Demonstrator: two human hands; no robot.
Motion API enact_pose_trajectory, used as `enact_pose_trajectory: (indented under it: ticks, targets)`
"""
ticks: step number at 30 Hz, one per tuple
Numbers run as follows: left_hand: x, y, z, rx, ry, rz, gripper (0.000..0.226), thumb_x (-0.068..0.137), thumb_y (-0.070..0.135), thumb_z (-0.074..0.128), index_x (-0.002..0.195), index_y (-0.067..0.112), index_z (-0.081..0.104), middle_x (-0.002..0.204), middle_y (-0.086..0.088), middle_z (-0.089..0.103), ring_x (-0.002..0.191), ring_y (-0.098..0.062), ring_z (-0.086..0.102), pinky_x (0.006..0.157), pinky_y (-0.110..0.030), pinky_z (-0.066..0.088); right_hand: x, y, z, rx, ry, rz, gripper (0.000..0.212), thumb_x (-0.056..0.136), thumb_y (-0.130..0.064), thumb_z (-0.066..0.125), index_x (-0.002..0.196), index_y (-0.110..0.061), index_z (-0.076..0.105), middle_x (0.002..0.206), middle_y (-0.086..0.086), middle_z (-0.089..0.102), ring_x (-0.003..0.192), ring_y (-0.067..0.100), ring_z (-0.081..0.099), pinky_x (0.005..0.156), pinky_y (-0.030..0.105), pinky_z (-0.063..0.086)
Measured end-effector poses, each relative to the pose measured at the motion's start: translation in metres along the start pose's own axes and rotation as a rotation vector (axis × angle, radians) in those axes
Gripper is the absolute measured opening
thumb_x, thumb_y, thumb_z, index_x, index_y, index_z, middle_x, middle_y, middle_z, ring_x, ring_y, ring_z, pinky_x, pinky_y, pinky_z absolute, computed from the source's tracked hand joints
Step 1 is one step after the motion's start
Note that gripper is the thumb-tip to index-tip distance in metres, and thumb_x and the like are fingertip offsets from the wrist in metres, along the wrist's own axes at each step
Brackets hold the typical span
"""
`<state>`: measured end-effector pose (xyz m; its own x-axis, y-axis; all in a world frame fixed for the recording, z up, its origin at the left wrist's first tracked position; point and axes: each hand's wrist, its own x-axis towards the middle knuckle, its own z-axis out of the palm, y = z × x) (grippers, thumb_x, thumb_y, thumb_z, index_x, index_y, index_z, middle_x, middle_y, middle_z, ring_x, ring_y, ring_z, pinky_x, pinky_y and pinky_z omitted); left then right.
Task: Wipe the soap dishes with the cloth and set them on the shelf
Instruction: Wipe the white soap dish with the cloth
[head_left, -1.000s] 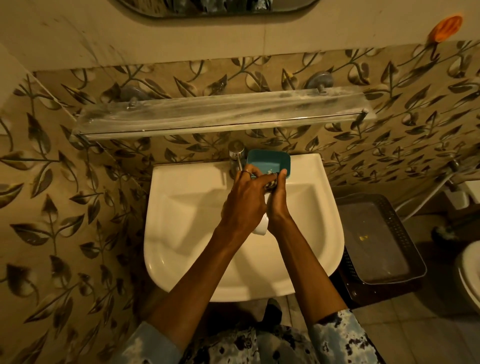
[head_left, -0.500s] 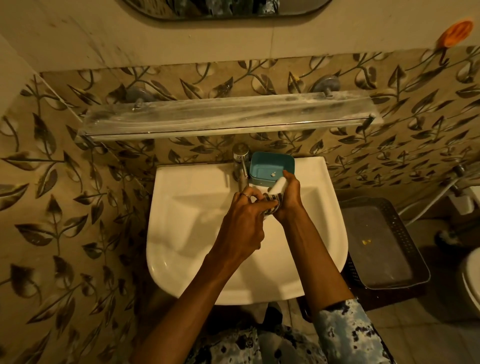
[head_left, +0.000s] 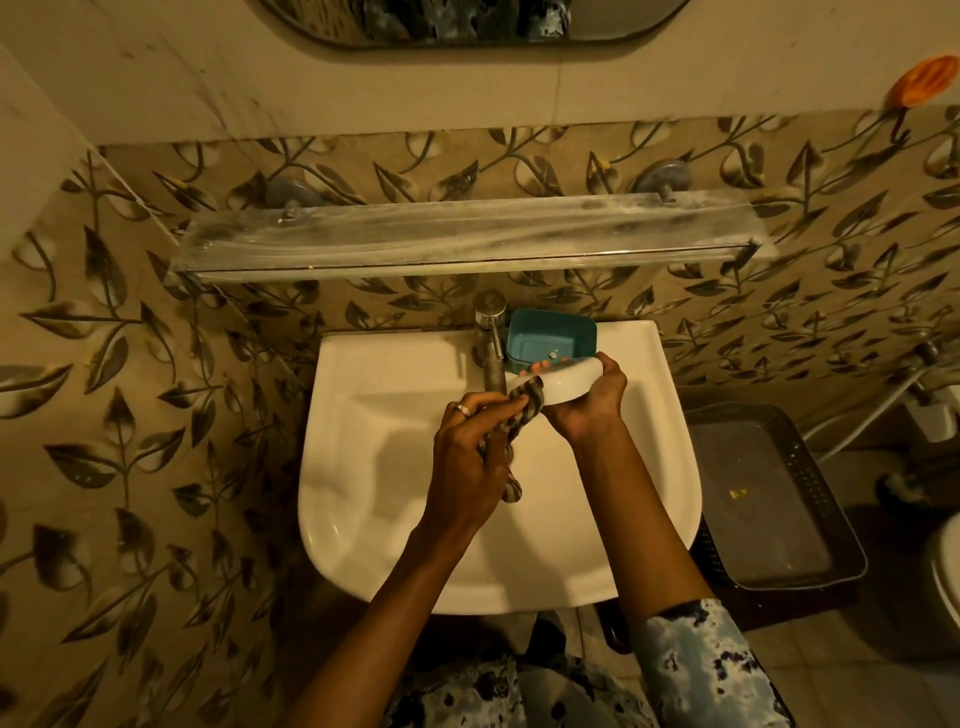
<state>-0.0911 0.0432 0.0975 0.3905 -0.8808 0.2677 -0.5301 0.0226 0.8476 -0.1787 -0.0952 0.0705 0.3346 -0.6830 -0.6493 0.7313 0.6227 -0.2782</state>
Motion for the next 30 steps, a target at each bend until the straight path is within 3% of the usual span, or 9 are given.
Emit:
enact_pose_trajectory:
  ticks: [6,8,10,14,17,19,21,23,30]
  targets:
    - [0.009,-0.002,0.0,-0.129,0.09,-0.198,0.031,0.09,-0.002,0.053,0.118,0.007,0.064,0.112,0.0,0.064,0.103,-0.011,0.059,0.094,-0.018,0.048,-0.008,0.0,-0.002,0.013,-0.191,0.114,0.051,0.084,-0.045,0.048,0.122,-0.012,0.051,0.105,0.023,0.066,0.09,0.039,0.068,0.078,0.048,0.059]
    - [0.013,-0.004,0.0,-0.162,0.064,-0.274,0.032,0.091,0.001,0.053,0.12,0.01,0.063,0.112,0.004,0.063,0.103,-0.008,0.059,0.092,-0.014,0.047,-0.013,0.002,0.0,-0.021,-0.265,0.19,0.049,0.082,-0.048,0.05,0.116,-0.013,0.054,0.106,0.025,0.069,0.095,0.043,0.068,0.079,0.048,0.057]
    - [0.016,-0.006,-0.002,-0.186,0.02,-0.308,0.032,0.092,0.004,0.054,0.121,0.014,0.063,0.112,0.008,0.063,0.102,-0.006,0.058,0.088,-0.007,0.046,-0.017,0.001,0.001,-0.101,-0.338,0.212,0.048,0.079,-0.05,0.049,0.111,-0.014,0.057,0.105,0.023,0.07,0.093,0.041,0.069,0.078,0.045,0.058]
    - [0.03,-0.012,-0.008,-0.161,-0.083,-0.323,0.035,0.091,0.005,0.055,0.122,0.018,0.062,0.12,0.002,0.064,0.111,-0.011,0.057,0.098,-0.026,0.046,-0.023,-0.003,-0.001,-0.276,-0.399,0.198,0.052,0.075,-0.05,0.049,0.1,-0.012,0.072,0.086,0.015,0.074,0.073,0.027,0.072,0.064,0.036,0.059]
    - [0.045,-0.016,-0.016,-0.113,-0.044,-0.3,0.037,0.089,0.001,0.054,0.119,0.021,0.064,0.114,0.006,0.063,0.102,-0.006,0.058,0.084,-0.009,0.047,-0.023,-0.002,-0.008,-0.385,-0.365,0.207,0.049,0.076,-0.05,0.05,0.097,-0.014,0.076,0.088,0.012,0.071,0.074,0.026,0.071,0.067,0.037,0.059]
    - [0.055,-0.018,-0.026,-0.12,0.057,-0.316,0.037,0.09,0.001,0.054,0.119,0.021,0.064,0.108,0.011,0.061,0.094,0.001,0.057,0.075,0.0,0.045,-0.021,-0.001,-0.012,-0.433,-0.373,0.228,0.054,0.077,-0.049,0.049,0.113,-0.014,0.066,0.104,0.017,0.067,0.09,0.033,0.067,0.085,0.046,0.054]
    - [0.062,-0.023,-0.034,-0.138,0.13,-0.331,0.036,0.089,0.0,0.054,0.119,0.018,0.064,0.109,0.012,0.062,0.1,-0.003,0.059,0.086,-0.009,0.046,-0.019,0.001,-0.015,-0.435,-0.397,0.262,0.06,0.077,-0.049,0.048,0.123,-0.012,0.056,0.118,0.022,0.061,0.108,0.04,0.058,0.099,0.053,0.041]
    - [0.064,-0.028,-0.042,-0.132,0.164,-0.343,0.036,0.089,-0.001,0.054,0.119,0.015,0.064,0.111,0.01,0.063,0.107,-0.007,0.059,0.095,-0.021,0.046,-0.019,0.004,-0.017,-0.422,-0.395,0.279,0.06,0.076,-0.049,0.049,0.124,-0.012,0.052,0.12,0.022,0.059,0.111,0.041,0.056,0.098,0.054,0.041]
    - [0.051,-0.041,-0.052,-0.119,0.195,-0.374,0.034,0.09,-0.004,0.052,0.12,0.008,0.063,0.116,-0.002,0.065,0.109,-0.017,0.061,0.099,-0.032,0.048,-0.015,0.004,-0.017,-0.564,-0.209,0.212,0.04,0.087,-0.047,0.044,0.107,-0.014,0.053,0.092,0.014,0.063,0.083,0.03,0.064,0.078,0.039,0.049]
